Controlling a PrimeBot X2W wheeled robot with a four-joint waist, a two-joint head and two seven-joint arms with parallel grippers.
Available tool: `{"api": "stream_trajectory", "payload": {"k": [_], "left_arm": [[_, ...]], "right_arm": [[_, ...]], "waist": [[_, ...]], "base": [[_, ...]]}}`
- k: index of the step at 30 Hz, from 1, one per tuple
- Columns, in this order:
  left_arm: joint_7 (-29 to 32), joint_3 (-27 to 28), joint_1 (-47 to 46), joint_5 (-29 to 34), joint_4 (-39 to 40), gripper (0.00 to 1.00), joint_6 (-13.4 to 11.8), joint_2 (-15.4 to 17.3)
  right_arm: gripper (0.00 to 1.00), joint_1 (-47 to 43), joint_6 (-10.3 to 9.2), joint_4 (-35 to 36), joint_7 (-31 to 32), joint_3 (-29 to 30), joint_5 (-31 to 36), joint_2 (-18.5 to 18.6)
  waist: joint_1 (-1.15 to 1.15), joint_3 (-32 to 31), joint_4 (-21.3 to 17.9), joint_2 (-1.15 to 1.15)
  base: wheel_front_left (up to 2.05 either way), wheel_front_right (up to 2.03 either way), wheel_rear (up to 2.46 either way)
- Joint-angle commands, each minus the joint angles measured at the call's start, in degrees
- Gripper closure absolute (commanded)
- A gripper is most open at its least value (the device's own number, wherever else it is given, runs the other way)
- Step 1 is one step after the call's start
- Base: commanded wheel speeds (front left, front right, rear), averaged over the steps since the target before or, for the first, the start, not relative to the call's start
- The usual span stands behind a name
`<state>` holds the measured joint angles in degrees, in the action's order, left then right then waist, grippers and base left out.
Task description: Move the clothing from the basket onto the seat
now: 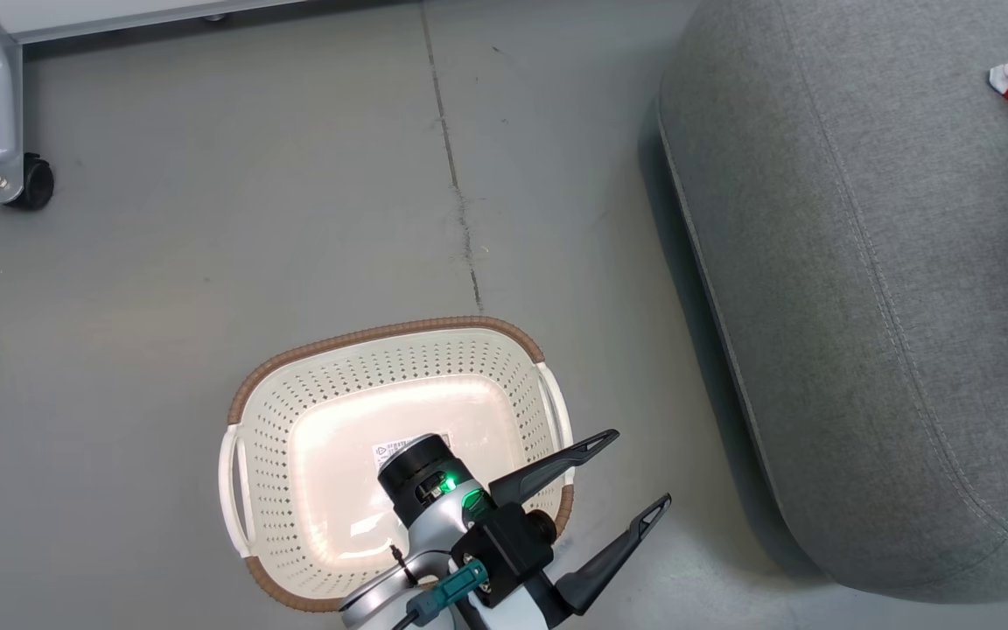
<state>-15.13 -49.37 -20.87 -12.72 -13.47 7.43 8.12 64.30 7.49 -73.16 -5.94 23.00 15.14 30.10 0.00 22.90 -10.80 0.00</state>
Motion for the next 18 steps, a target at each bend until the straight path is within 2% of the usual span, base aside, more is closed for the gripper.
{"api": "stream_trajectory", "payload": {"k": [1,5,11,18], "left_arm": [[0.00,0.29,-0.89,0.10,0.02,0.00,0.07,-0.07],[0.00,0.53,-0.67,-0.17,-0.28,0.00,0.07,-0.36],[0.00,1.23,0.56,-0.44,-0.73,0.00,0.07,-0.79],[0.00,1.55,2.06,-0.56,-0.89,0.00,0.07,-1.50]], "right_arm": [[0.00,-0.53,0.01,-0.27,1.58,-0.53,-0.69,0.01],[0.00,-1.74,0.01,-0.78,7.73,-1.89,-2.89,-0.65],[0.00,-3.56,0.00,-0.71,21.60,-6.59,-8.40,-2.91],[0.00,-3.23,0.01,-0.76,24.34,-13.70,-13.83,-2.33]], "waist": [[0.00,0.15,0.43,0.00],[0.00,-0.36,0.58,0.00],[0.00,-2.68,-0.43,0.00],[0.00,-5.64,-1.75,0.00]], "base": [[0.00,0.00,0.00],[0.00,0.00,0.00],[0.00,0.00,0.00],[0.00,0.00,0.00]]}}
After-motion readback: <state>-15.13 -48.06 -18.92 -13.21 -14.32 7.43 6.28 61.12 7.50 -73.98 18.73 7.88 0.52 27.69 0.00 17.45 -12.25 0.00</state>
